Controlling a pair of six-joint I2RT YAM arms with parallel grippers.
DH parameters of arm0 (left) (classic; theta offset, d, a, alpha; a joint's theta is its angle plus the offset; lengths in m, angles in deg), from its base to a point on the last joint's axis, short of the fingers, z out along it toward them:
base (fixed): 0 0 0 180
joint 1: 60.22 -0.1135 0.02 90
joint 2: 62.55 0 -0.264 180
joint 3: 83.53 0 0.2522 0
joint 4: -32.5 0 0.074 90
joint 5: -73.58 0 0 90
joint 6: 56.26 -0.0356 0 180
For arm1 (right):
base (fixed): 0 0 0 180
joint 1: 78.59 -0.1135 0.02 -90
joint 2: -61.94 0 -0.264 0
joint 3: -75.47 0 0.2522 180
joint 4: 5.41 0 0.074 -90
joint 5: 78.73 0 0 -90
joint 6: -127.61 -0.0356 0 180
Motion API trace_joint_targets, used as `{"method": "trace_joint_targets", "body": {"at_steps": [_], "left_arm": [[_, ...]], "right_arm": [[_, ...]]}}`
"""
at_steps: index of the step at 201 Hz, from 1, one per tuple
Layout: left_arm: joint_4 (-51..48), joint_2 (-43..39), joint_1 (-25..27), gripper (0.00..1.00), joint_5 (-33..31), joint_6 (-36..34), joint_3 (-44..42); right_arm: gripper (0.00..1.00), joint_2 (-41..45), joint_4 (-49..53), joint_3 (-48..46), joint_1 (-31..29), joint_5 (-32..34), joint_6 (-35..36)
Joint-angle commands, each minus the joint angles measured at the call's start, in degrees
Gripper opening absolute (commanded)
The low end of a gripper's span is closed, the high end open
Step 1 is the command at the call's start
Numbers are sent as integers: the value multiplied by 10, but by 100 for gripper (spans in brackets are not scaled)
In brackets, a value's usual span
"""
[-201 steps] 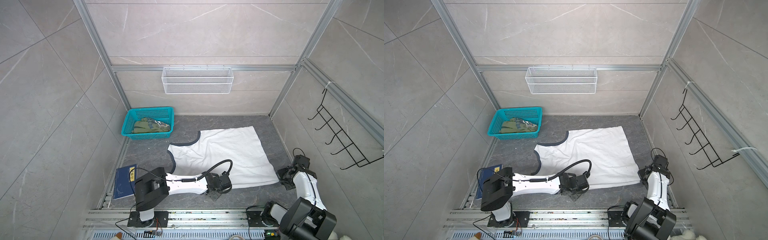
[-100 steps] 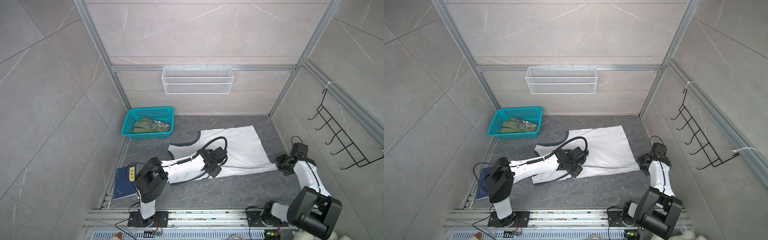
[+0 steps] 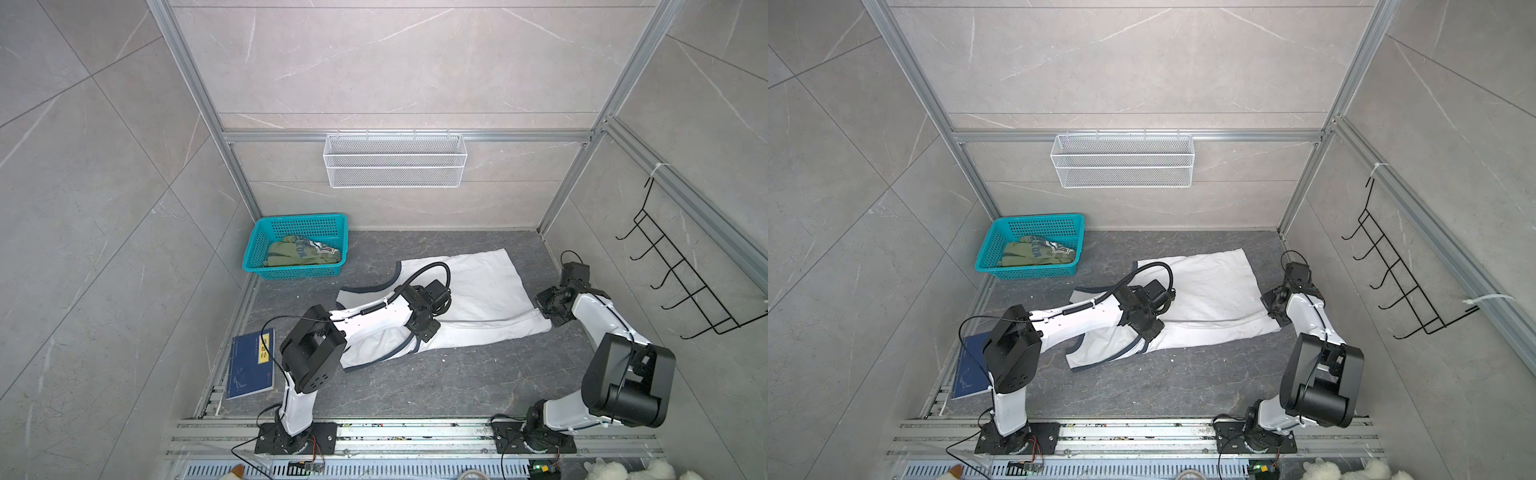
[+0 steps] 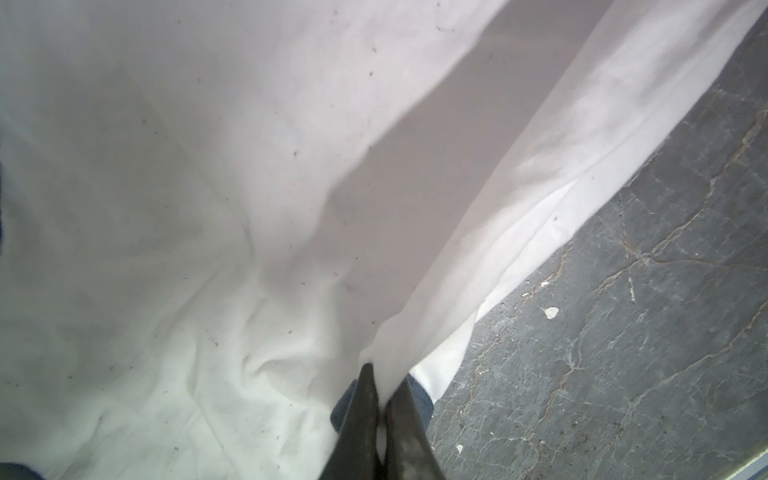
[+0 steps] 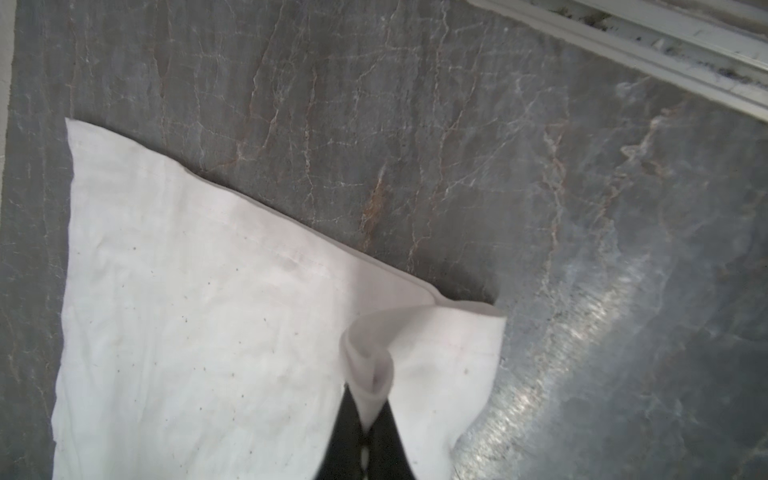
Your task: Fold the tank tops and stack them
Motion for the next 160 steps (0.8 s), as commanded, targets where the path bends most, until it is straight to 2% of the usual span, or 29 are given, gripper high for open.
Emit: {"method": "trace_joint_targets", "body": {"at_steps": [1,48,113,136,154,160], "left_arm": [[-17,16,-9,6,0,-14,24],[-15,32,-23,15,7,-12,29],[-5,50,-45,15,2,-5,40],[-4,60,-49,21,-3,-4,48],[-8,66,-52,27,-19,3,58],[-12,68,-54,30,-27,7,62]], "right_arm": [[0,-16,-13,25,-10,24,-11],[0,-52,-18,50,-26,40,-9],[0,-102,-15,87,-54,71,-11],[0,-113,-15,96,-55,77,-10],[5,-124,-15,104,-57,77,-6],[11,-125,-13,107,-57,78,-3]]}}
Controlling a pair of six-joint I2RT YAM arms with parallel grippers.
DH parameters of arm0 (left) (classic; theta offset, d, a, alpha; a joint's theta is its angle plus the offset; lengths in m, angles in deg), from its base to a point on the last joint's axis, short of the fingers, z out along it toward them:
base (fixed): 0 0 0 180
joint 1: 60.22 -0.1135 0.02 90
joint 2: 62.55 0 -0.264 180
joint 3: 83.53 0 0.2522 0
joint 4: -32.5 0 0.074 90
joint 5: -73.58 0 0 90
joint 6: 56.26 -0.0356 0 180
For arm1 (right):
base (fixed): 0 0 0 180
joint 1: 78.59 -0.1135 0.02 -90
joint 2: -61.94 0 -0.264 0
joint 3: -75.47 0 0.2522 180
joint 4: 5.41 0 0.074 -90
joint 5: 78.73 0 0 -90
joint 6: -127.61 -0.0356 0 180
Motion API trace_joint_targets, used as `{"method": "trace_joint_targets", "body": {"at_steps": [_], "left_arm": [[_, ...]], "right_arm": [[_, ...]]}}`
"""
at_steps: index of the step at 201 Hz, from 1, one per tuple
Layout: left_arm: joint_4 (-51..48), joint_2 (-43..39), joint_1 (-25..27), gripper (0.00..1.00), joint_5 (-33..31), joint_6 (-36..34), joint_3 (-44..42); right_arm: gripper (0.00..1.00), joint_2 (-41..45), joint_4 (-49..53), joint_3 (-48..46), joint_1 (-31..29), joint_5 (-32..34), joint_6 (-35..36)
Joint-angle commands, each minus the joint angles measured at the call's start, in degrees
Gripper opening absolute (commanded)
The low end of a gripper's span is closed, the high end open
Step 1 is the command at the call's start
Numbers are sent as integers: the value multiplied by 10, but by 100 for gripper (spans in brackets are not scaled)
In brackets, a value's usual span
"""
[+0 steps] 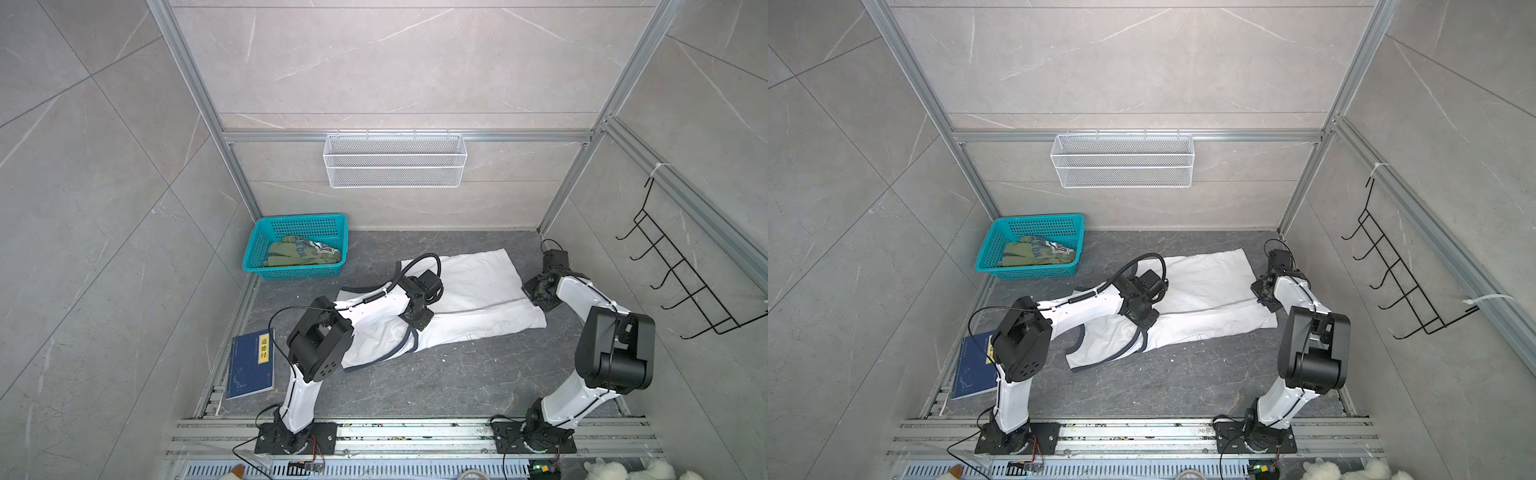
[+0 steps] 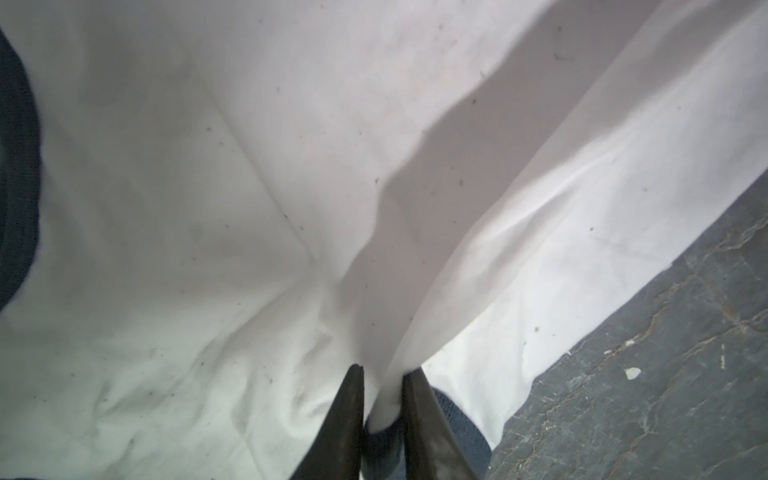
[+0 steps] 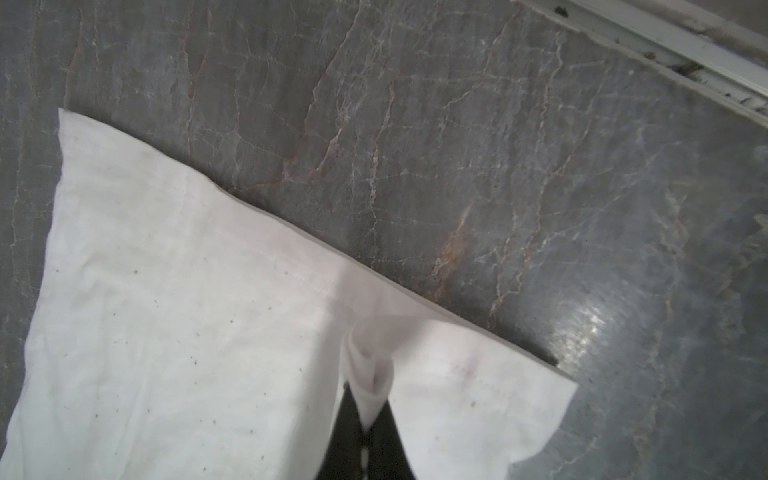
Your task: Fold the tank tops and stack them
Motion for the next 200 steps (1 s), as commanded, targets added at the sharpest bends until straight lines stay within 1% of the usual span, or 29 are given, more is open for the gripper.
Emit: {"method": "trace_joint_targets", "body": {"at_steps": [1,13,32,47,67,75,89,109,123,137,153,161,174,200], "left_arm": [[-11,18,-5,31,-25,8,25],[-20,18,-7,40,-41,20,36],[-29,-6,-8,48,-56,46,34],[-24,-53,-8,52,-60,84,5],[-23,-146,-7,59,-63,154,-70],[-25,-188,-7,62,-69,183,-109],[-49,-259,-7,63,-80,235,-175],[-139,-339,-4,64,-122,337,-249],[-183,-390,-4,64,-125,415,-299],[-196,-442,-4,65,-117,482,-346],[-184,-496,-4,65,-116,542,-395],[-169,-513,-5,65,-119,560,-418],[-130,-526,-7,65,-111,566,-445],[-68,-500,-18,65,-80,572,-477]], "right_arm": [[13,-15,2,21,-5,21,-2],[27,-13,9,24,-7,25,1],[41,4,23,23,-7,30,10],[47,32,30,10,-7,34,20],[53,86,34,-20,-7,34,40],[54,109,37,-32,-7,23,51],[54,154,28,-60,-8,-16,73],[54,221,11,-108,-13,-82,100],[55,255,5,-133,-19,-120,115],[55,276,10,-147,-24,-151,125],[56,289,14,-162,-28,-182,135],[56,292,17,-167,-29,-193,138],[56,296,19,-174,-30,-205,144],[56,299,28,-174,-29,-208,154]]}}
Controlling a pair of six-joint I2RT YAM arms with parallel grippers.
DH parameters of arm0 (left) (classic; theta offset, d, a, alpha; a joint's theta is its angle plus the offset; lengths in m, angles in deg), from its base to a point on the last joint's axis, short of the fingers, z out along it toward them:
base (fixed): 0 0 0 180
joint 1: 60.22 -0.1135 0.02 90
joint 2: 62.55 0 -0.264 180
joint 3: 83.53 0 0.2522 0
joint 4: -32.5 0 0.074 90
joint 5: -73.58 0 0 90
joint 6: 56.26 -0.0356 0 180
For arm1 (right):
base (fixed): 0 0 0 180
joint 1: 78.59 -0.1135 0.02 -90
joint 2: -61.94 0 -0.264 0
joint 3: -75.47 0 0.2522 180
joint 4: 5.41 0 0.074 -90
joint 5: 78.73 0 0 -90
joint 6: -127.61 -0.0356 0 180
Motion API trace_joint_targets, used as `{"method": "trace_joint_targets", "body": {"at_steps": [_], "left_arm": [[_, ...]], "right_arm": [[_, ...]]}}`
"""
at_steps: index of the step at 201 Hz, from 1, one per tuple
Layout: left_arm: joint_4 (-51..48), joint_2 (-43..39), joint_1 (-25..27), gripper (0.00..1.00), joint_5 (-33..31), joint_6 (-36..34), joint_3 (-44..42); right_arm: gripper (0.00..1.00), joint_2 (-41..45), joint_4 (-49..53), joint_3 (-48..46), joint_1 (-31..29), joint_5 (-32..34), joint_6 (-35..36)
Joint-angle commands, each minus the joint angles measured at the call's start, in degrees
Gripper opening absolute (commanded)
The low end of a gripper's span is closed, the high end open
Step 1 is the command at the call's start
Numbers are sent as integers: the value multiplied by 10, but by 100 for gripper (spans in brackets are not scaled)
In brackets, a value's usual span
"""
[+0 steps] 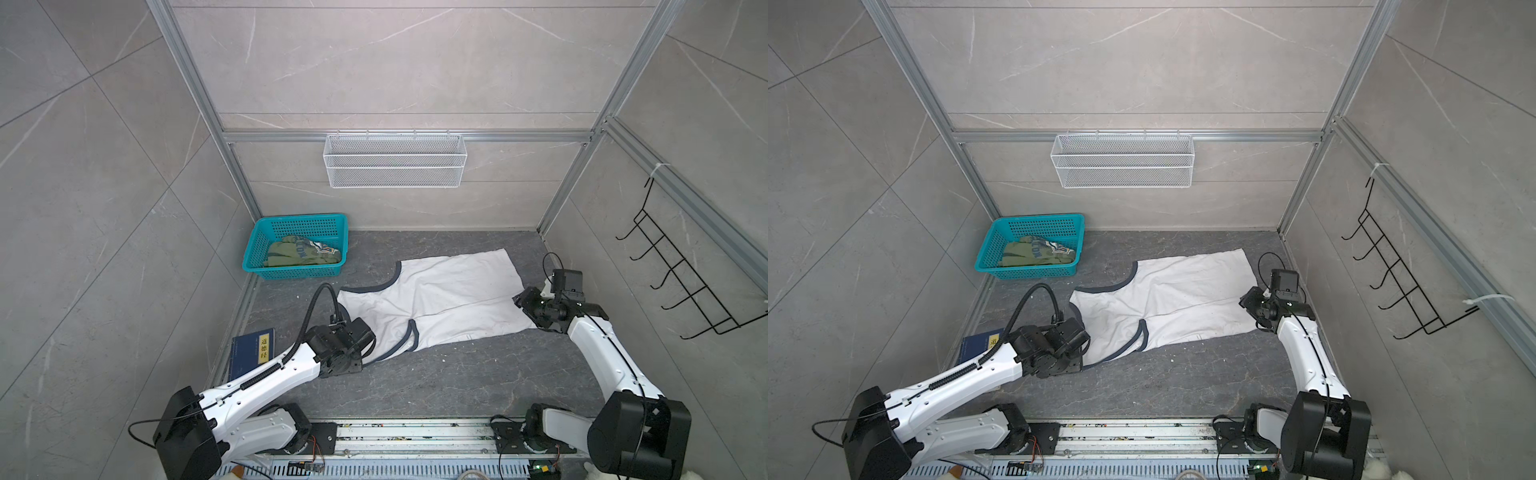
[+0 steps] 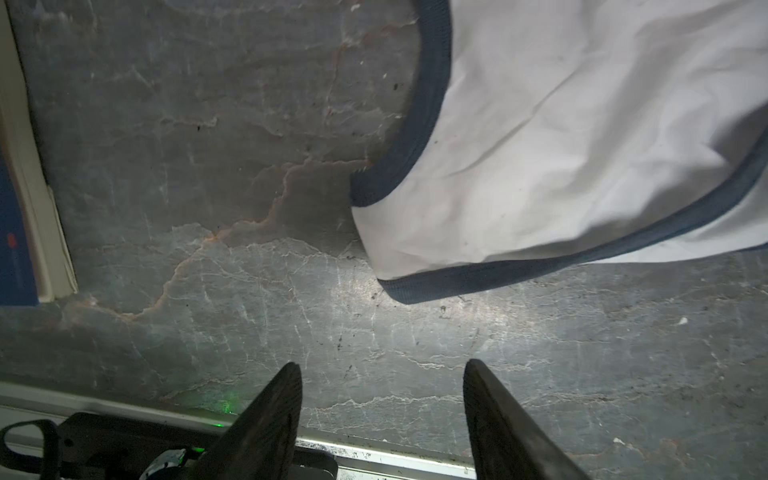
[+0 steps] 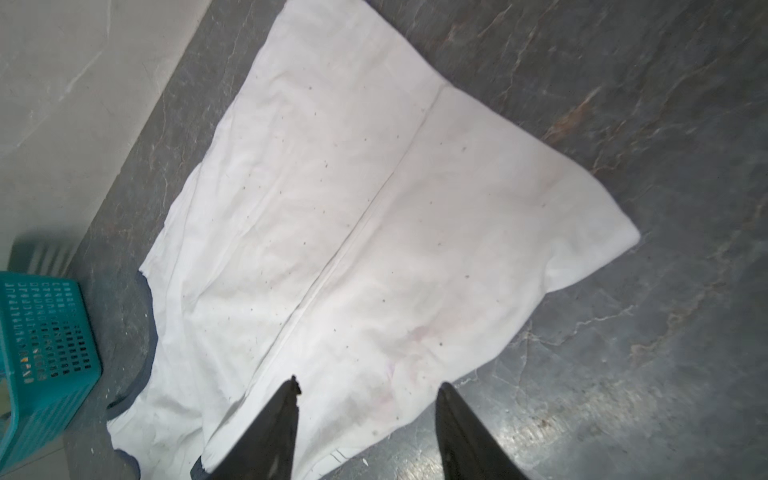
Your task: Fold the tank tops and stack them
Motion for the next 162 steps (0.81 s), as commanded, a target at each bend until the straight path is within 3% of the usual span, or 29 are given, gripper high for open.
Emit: {"method": "trace_joint_targets", "body": {"at_steps": [1,54,162], "left_arm": [[69,18,-10,65,22,52,-18],[181,62,-52,55,67,37,-73],[224,113,-89,20,102,28,-85]], "right_arm": [[56,14,15,-7,-2,-27,25],[56,19,6,-17,-3,-45,22],[56,11,8,-18,-3,-49,25]]}}
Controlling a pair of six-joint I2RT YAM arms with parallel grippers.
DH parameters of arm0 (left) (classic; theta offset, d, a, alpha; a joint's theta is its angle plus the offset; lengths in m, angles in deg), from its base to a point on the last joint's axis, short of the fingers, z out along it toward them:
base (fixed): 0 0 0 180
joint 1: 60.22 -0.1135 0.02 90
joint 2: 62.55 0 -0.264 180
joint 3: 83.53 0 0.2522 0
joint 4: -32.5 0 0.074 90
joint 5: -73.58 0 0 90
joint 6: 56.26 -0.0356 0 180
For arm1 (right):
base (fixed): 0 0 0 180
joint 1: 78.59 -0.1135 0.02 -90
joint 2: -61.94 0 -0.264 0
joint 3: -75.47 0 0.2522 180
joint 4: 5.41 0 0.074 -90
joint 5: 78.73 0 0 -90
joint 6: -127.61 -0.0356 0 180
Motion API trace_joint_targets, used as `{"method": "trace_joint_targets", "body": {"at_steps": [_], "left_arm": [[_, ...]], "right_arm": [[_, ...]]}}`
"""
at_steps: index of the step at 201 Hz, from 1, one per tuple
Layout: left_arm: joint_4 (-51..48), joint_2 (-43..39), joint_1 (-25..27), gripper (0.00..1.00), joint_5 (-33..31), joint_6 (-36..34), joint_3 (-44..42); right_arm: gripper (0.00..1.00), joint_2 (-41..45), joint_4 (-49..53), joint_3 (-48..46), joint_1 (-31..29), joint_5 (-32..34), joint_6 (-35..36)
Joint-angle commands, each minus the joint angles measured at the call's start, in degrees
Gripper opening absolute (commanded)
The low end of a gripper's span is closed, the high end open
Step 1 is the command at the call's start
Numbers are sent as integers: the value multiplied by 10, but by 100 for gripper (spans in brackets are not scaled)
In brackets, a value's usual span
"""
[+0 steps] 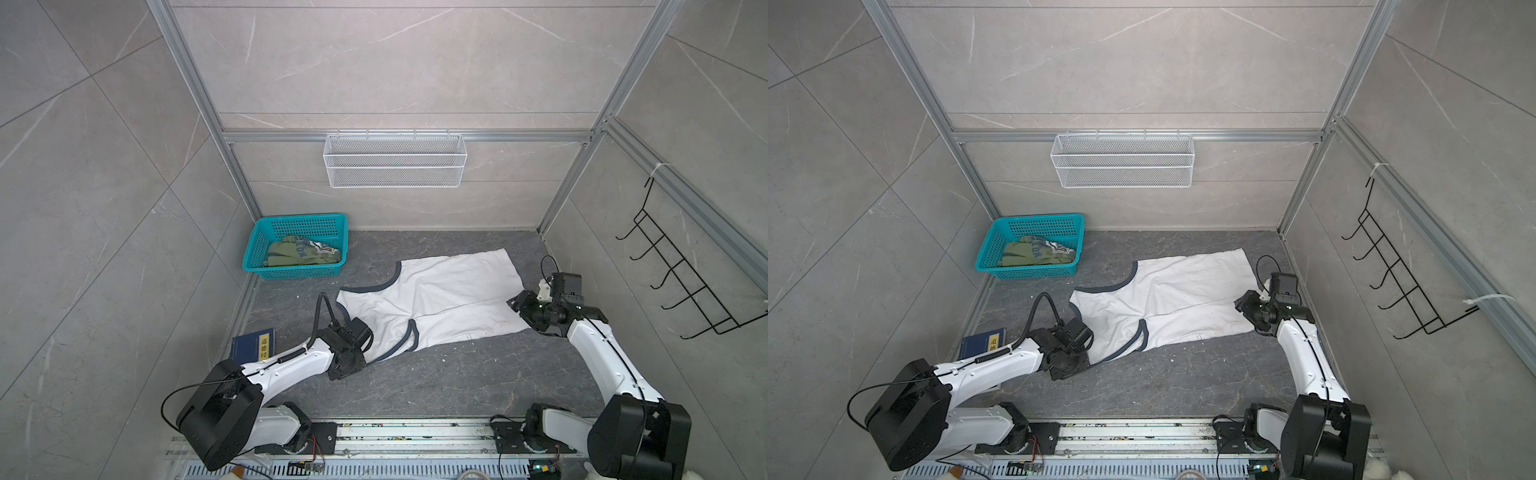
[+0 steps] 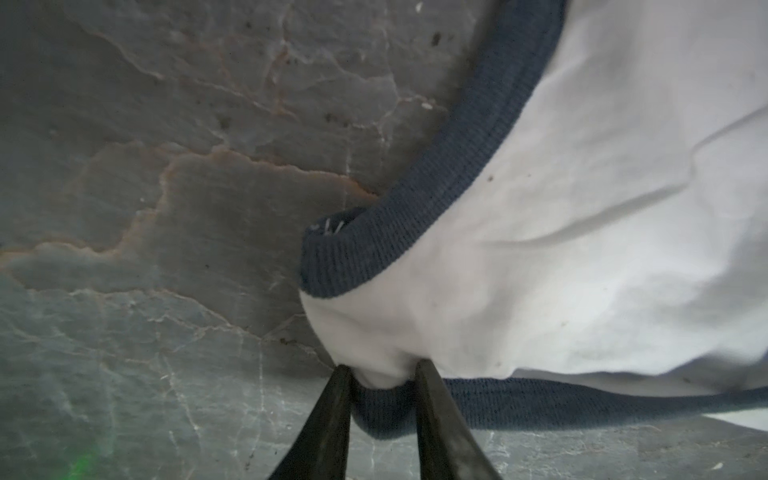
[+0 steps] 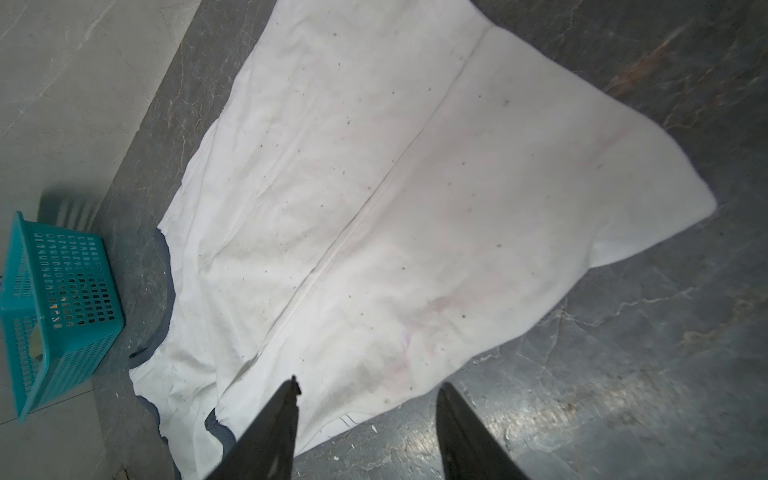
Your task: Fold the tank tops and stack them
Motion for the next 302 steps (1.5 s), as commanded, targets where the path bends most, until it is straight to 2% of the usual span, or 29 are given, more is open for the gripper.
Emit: {"method": "trace_joint_targets", "body": {"at_steps": [1,13,35,65,93,113,155,185,230,241,263,302], "left_arm": [[19,8,-8,19,12,-3,3],[17,6,-17,9,11,-10,8],[18,-13,-45,0,11,-22,17],[24,-39,-95,0,23,-45,53],[63,-35,-166,0,87,-55,63],[72,-24,-190,0,107,-58,75],[60,-15,-197,0,126,-60,72],[43,-43,-198,0,122,-50,43],[54,-86,-198,0,117,-25,-25],[48,-85,-198,6,116,-34,-29],[34,-92,-198,29,110,-61,-26],[9,-119,-198,44,108,-71,-23]], "right_arm": [[56,0,5,-3,-3,-5,11],[56,-3,4,-4,-3,-4,11],[55,-7,1,-4,-3,-6,10],[55,-16,1,7,-3,-1,13],[56,-38,-10,22,-3,2,14],[55,-61,-32,34,-15,-15,22],[56,-131,-91,77,-164,-43,62],[55,-216,-105,129,-286,-55,132],[56,-325,-86,219,-410,-18,195],[56,-346,-74,241,-434,11,202],[55,-380,-49,276,-471,71,212],[55,-423,-7,321,-521,184,217]]}}
